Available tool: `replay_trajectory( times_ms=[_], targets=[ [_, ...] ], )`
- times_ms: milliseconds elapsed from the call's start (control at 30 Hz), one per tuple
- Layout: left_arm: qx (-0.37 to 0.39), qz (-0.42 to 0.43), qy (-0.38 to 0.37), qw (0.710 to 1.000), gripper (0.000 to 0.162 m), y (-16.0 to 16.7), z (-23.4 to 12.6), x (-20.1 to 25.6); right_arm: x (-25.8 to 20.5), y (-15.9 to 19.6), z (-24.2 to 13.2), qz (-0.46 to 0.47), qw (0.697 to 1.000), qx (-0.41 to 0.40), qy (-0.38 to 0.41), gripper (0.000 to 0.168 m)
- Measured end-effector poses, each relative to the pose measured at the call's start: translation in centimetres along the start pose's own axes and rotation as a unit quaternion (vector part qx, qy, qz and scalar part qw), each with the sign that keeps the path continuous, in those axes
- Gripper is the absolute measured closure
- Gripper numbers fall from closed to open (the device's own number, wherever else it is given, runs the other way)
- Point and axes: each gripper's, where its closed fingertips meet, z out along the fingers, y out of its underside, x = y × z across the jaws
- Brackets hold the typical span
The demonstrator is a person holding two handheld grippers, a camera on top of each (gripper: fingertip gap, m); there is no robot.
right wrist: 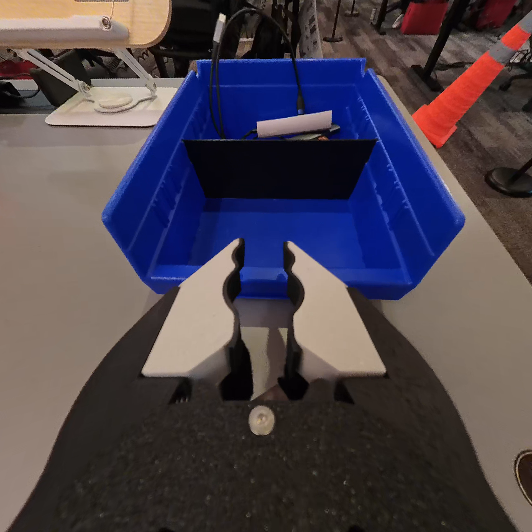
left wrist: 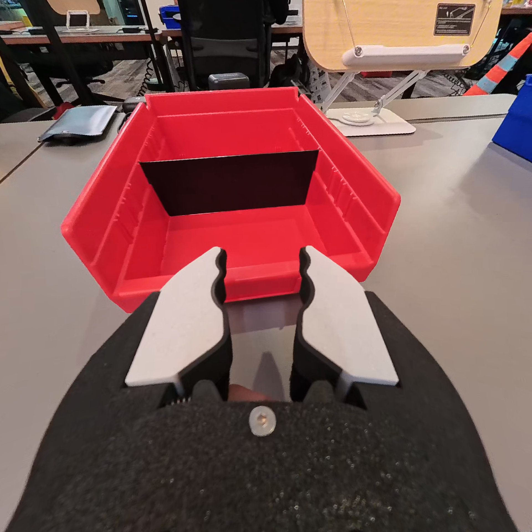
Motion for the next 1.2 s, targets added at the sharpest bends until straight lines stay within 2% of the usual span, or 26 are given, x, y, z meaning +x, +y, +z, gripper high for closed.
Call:
replay_trajectory(
  times_ms=[233,400,533,567,700,800,867,1000,1100,1200],
  targets=[
    [-0.003,-0.003,-0.001,1.0,0.113,0.1,-0.1,-0.1,-1.0,0.0,-0.3,-0.002,1.0,-0.002,-0.009,0.136],
    [0.001,0.011,0.001,1.0,0.112,0.0,-0.1,0.5,-8.4,-1.3,-0.9,-0.015,0.991,0.045,-0.124,0.126],
    [0.005,0.026,0.013,1.0,0.109,0.0,0.0,1.8,-11.7,-0.7,1.2,-0.048,0.991,0.03,-0.122,0.115],
    [0.005,0.031,0.021,0.999,0.108,0.0,0.0,2.3,-12.2,-0.7,1.8,-0.055,0.992,0.025,-0.115,0.109],
    [0.0,0.062,0.076,0.995,0.111,0.1,-0.5,6.4,-14.5,-0.3,1.4,-0.07,0.987,0.019,-0.142,0.111],
    [0.015,0.039,0.156,0.987,0.112,-0.6,-1.2,12.5,-16.2,0.1,-1.0,-0.067,0.979,0.021,-0.189,0.118],
    [0.013,0.029,0.207,0.978,0.108,-0.9,-1.3,17.7,-14.7,-1.6,-3.0,-0.058,0.983,0.068,-0.162,0.117],
    [0.06,0.056,0.261,0.962,0.104,-3.1,-0.5,28.3,-5.7,-4.5,-4.9,0.027,0.99,0.137,-0.033,0.117],
    [0.032,0.005,0.314,0.949,0.099,-4.1,1.7,36.5,1.5,-2.7,-4.3,0.034,0.989,0.125,0.067,0.117],
    [-0.012,-0.014,0.303,0.953,0.1,-3.9,6.1,41.9,4.7,-1.0,-3.4,0.05,0.99,0.098,0.091,0.117]
  ],
)
